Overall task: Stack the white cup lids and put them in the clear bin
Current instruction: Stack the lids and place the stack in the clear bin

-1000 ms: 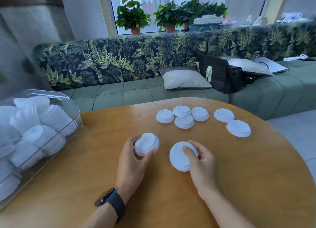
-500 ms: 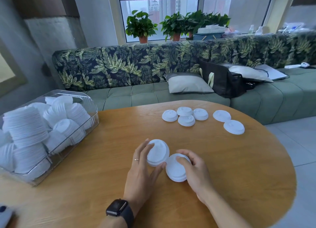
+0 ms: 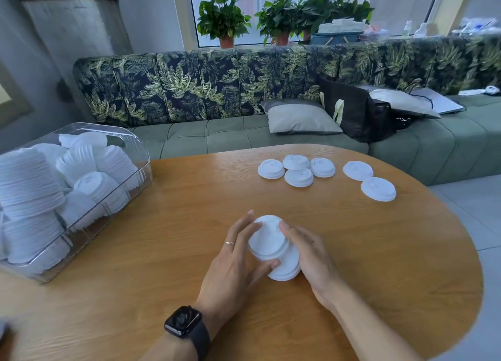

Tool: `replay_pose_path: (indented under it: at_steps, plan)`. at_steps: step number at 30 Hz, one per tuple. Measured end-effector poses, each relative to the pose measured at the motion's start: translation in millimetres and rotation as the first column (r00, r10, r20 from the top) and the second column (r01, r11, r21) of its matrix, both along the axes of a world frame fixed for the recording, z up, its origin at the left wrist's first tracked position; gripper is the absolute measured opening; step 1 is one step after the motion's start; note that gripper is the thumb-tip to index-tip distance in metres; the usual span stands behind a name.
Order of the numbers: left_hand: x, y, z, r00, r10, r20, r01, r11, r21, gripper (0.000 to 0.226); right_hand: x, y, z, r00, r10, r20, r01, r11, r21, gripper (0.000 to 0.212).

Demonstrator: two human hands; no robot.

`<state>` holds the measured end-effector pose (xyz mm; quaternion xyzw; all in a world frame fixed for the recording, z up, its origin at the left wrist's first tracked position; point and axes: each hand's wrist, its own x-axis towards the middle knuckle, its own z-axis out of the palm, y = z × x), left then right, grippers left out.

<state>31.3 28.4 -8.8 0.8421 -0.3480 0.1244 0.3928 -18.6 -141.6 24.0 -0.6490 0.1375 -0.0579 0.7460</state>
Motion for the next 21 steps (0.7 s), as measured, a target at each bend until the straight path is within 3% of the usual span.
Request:
replay_pose_path:
  at_steps: [6,9,12,21]
  plan:
    - [-4.7,1.9,5.4,0.994,-0.019,-0.11,0.022,0.999,0.023,0.08,-3.2,-3.7,0.1,0.999,0.035,0.003,-0.035,0.994,0.103,0.039]
    - [-5.7,0.5,5.7,0.994,-0.006,-0.113,0.011,0.999,0.042,0.08,-4.4,-9.5,-2.1,0.999,0.045,0.019,-0.048,0.986,0.162,0.051]
    - [-4.2,0.3,5.3,0.993,0.013,-0.113,-0.008,0.999,0.044,0.081,-3.1,-13.9,-6.4,0.999,0.035,-0.002,-0.034,0.973,0.228,0.048]
    - [-0.4,2.1,10.1,0.963,0.169,-0.21,-0.207,0.963,-0.175,0.071,-1.7,-22.7,-13.7,0.988,-0.155,-0.022,0.146,0.859,0.491,0.032]
